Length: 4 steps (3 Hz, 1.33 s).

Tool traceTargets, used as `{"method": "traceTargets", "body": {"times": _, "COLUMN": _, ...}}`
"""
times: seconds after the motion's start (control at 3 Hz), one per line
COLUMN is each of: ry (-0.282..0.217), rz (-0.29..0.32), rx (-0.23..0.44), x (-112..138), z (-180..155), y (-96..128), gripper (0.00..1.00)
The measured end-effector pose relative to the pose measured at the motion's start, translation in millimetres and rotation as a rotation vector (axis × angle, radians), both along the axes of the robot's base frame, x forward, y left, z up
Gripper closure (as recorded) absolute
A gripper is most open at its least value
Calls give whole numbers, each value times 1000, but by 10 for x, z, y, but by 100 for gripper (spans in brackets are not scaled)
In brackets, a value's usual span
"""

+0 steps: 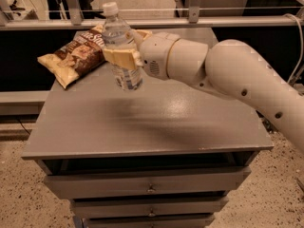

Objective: Place blue plastic bottle upright

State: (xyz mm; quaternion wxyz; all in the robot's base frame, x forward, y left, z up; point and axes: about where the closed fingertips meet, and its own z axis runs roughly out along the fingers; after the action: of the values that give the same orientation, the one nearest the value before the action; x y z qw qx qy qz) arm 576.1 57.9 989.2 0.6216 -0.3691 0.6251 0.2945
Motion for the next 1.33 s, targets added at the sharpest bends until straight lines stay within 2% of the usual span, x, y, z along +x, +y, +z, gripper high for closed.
{"method": "traceTargets", "body": {"times": 0.33, "ry": -3, "rz": 0, "rx": -3, "x": -8, "z": 14, "y": 9, "gripper": 100}}
{"method": "traceTargets", "body": {"times": 0.67, "ry": -41, "rz": 43, "rx": -3, "x": -57, "z": -27, "y": -2, "gripper": 100}}
{"method": "traceTargets", "body": {"times": 1.0, "ry": -104, "rz": 111, "rx": -2, "x": -167, "z": -123, "y": -65, "gripper": 100}}
{"method": "traceTargets", "body": {"times": 1.33, "ry": -134, "rz": 149, "rx": -6, "x": -242, "z": -231, "y": -158, "gripper": 100}}
